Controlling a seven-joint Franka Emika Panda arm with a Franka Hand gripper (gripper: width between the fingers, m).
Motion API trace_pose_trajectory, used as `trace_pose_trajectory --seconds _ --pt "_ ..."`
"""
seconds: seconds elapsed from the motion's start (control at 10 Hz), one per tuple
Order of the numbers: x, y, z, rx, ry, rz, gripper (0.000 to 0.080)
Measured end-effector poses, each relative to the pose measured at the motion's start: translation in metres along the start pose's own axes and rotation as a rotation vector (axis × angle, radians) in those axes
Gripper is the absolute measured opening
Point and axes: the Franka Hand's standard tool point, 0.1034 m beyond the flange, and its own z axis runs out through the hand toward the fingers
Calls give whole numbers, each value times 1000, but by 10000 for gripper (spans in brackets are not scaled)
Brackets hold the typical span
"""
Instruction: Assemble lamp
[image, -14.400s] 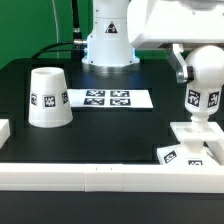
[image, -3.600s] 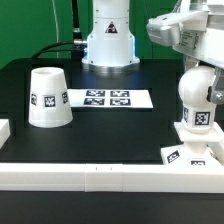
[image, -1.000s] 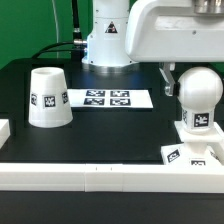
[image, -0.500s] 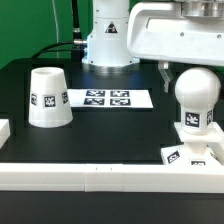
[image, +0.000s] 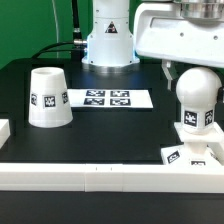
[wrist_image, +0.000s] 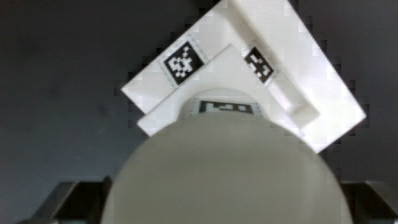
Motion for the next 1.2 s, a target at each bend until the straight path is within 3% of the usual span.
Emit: trace_pose_trajectory --seconds 0.6,0.8,0.9,1.2 --pt "-6 -3 1 56 -73 614 580" --pt "-5 -3 0 65 -99 697 580" --pt "-8 -5 1 65 -103 706 654" --pt "-6 -3 -2 65 -100 571 697"
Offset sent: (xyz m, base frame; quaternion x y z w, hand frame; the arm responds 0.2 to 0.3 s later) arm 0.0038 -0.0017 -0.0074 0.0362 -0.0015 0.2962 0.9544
